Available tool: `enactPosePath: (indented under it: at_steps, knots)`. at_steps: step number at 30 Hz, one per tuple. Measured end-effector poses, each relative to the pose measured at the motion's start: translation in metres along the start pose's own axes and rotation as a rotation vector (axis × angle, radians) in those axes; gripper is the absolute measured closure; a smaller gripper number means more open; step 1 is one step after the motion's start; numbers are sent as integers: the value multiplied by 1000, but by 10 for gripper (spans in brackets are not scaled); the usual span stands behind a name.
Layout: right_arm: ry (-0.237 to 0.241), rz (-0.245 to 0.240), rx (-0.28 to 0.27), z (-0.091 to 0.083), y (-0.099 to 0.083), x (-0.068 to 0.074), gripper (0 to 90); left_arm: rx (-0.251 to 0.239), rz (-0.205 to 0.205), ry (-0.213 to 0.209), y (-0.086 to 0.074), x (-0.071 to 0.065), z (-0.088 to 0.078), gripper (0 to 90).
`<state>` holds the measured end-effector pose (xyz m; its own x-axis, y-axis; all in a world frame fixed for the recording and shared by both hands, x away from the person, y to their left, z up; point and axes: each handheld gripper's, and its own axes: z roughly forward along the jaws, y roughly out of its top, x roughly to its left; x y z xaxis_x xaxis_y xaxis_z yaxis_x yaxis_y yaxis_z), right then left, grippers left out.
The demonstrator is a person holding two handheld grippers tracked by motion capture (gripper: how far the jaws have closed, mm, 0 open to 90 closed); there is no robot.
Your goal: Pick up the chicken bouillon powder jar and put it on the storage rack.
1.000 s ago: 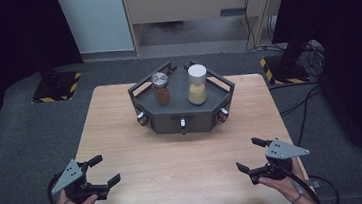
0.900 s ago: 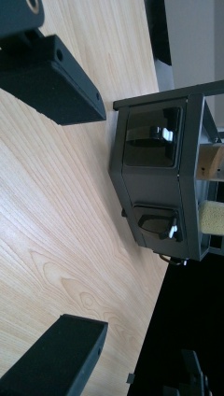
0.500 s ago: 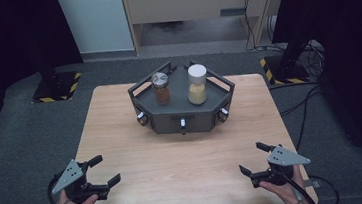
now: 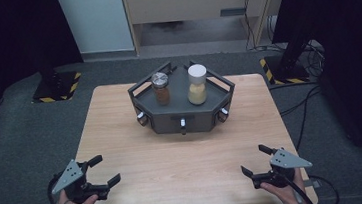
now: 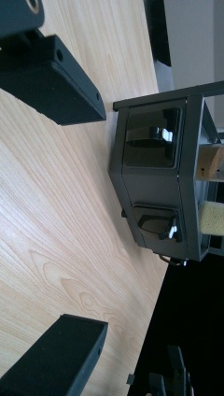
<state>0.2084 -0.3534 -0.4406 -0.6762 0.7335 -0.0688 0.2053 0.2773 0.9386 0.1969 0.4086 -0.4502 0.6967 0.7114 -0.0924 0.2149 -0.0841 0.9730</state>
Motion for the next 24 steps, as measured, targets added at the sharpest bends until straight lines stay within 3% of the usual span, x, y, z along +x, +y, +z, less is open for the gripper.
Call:
enactPosePath:
  at_steps: [3, 7, 24]
  knots:
    - [2, 7, -2, 0, -3, -1, 33, -1, -1, 2, 0, 0, 0, 7]
    - [6, -20, 0, 1, -4, 0, 33, -2, -4, 3, 0, 1, 1, 7]
    - [-1, 16, -15, -5, -10, 2, 34, -1, 12, -16, 1, 2, 2, 7]
